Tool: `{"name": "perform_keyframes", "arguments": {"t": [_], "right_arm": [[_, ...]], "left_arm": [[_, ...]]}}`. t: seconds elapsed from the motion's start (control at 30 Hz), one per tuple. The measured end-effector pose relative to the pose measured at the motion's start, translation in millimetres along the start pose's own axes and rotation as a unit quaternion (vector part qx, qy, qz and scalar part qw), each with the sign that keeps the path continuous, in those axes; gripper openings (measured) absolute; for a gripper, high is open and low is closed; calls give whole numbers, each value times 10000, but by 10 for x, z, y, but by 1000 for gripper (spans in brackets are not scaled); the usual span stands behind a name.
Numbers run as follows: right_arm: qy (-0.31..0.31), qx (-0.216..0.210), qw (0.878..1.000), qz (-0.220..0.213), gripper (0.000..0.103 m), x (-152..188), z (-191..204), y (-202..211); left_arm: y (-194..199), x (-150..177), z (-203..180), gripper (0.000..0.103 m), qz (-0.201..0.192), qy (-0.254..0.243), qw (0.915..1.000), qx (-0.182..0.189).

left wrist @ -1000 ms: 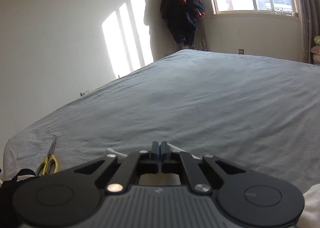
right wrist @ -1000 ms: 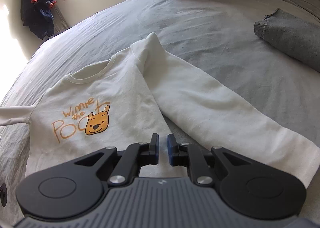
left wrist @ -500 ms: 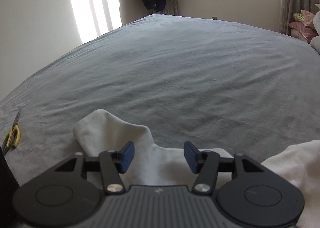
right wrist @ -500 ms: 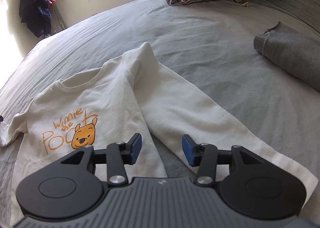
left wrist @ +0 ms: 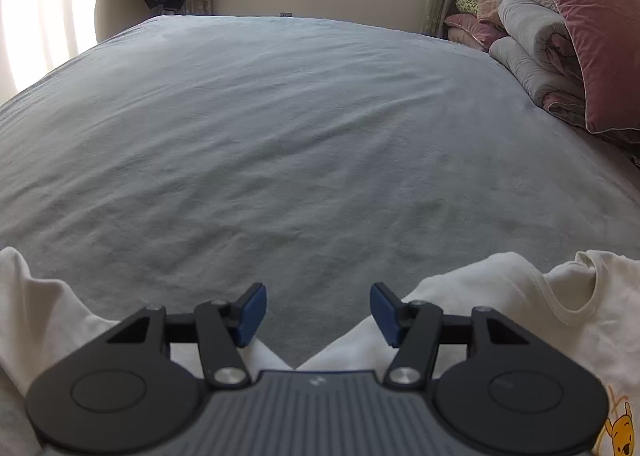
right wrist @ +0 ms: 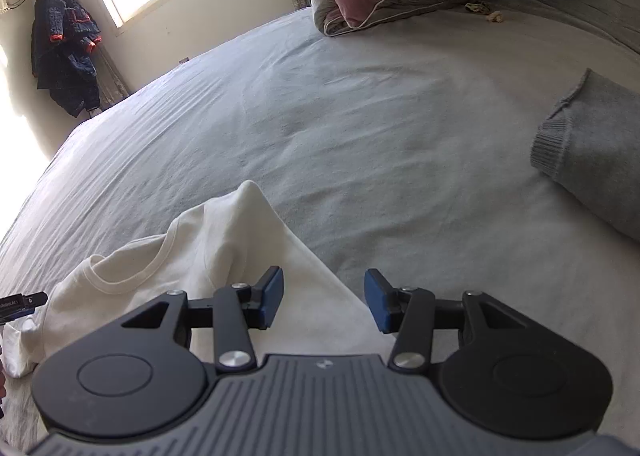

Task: Fold clothes

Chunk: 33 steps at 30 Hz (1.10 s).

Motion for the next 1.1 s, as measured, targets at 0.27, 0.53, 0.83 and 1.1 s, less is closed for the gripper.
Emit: {"name": "perform_keyframes", "arguments": {"t": [0.27, 0.53, 0.83, 1.1], "right_arm": [[584, -502, 9969, -150, 49, -566, 439, -328], [1757, 103, 9842, 207, 44, -445, 748, -805], [2611, 810, 9604, -537, 9, -173, 933, -574], [2611, 1196, 9434, -1660, 9, -336, 1078, -380]], "left_arm": [[-271, -91, -338, 56, 204, -386, 9955, 837], [-259, 103, -571, 24, 434, -988, 9872, 1178], [139, 211, -668, 8, -562, -1146, 9904, 535], [312, 94, -730, 8, -1899, -1352, 9708, -566]]}}
Point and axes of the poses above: each gripper's, at about its wrist camera, not at the fingertips, and y roughly against the way its jaws point, z to its left, x to its underside, the point moved 9 cm from there along -y, roughly the way its jaws point, and after that the axes turned 14 degrees about z, right-handed, at the moved point
